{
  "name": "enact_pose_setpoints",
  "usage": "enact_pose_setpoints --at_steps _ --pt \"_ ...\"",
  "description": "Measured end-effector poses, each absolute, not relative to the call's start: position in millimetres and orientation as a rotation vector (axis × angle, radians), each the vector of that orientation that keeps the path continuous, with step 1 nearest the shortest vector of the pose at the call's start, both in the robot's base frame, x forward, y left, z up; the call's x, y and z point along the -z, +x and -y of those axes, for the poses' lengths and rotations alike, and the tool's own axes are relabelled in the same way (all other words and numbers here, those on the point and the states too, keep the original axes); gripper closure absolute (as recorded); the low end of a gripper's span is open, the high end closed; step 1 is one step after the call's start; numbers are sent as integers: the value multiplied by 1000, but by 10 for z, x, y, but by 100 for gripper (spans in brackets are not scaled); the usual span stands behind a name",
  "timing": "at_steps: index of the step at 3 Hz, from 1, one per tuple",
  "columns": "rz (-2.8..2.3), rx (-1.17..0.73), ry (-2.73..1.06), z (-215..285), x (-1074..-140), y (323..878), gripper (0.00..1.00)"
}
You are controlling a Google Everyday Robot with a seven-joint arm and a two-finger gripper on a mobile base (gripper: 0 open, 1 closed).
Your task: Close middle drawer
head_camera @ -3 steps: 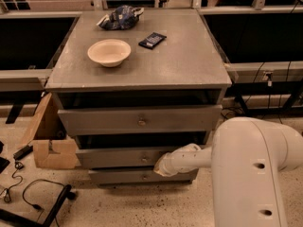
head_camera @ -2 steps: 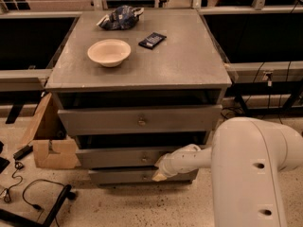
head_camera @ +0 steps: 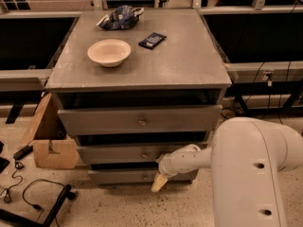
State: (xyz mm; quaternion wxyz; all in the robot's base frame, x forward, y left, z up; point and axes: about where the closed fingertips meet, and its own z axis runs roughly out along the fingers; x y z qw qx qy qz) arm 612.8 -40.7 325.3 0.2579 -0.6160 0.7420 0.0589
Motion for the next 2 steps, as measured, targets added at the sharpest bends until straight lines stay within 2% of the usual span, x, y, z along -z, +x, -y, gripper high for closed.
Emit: enact_pose_setpoints --at_steps 2 --pt "-2012 -160 -1671 408 -3253 6101 50"
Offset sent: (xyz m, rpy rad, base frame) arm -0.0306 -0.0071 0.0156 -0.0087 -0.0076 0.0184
